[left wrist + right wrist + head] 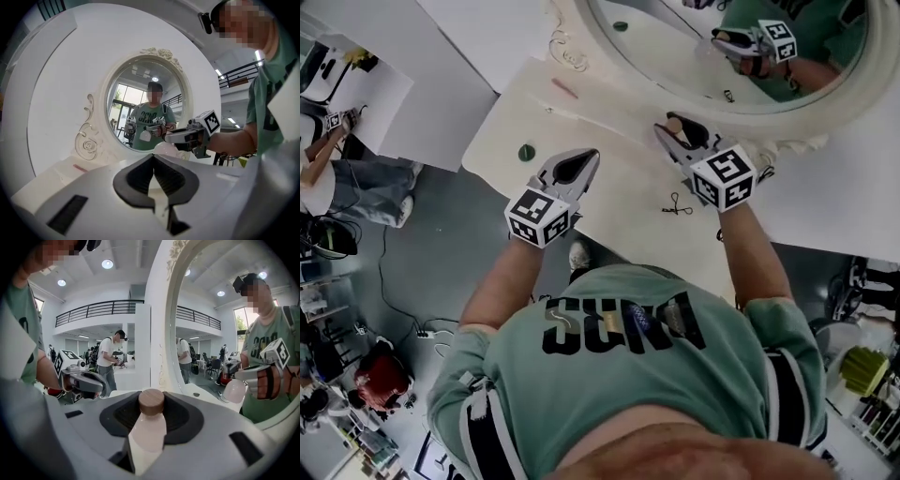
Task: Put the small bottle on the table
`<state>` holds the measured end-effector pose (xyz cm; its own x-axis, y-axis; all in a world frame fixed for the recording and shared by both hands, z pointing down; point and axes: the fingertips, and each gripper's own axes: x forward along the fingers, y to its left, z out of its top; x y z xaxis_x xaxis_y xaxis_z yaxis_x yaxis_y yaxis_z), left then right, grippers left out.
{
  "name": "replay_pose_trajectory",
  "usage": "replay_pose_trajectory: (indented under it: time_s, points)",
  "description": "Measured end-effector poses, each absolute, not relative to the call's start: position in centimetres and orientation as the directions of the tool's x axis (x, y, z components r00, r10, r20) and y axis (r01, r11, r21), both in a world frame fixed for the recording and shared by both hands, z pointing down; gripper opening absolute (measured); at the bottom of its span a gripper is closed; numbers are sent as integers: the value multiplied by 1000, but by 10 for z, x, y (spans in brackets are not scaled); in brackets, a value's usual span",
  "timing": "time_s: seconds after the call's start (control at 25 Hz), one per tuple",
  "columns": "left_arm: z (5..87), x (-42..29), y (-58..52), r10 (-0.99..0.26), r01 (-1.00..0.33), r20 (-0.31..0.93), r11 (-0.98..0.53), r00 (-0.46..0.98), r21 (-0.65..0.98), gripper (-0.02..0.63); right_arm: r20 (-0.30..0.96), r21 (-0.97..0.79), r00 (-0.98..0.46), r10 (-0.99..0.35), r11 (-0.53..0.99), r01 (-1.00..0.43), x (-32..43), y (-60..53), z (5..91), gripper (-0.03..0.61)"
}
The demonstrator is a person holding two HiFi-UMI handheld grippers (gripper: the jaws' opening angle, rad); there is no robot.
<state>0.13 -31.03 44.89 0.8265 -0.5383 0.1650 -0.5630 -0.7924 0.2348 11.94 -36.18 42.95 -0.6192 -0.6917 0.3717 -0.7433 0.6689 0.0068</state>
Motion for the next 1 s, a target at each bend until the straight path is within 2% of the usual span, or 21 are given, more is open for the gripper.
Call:
replay_pose_trajectory:
  time_s: [0.4,1.0]
  points:
    - [509,13,-366,-510,-535,162,-808,845,248,9,395,13,-578,-714,634,-773,107,-430,493,129]
    - [546,32,-399,-480,-499,137,-826,867,261,9,424,19,-558,-714,623,-782,99,-463,547,129]
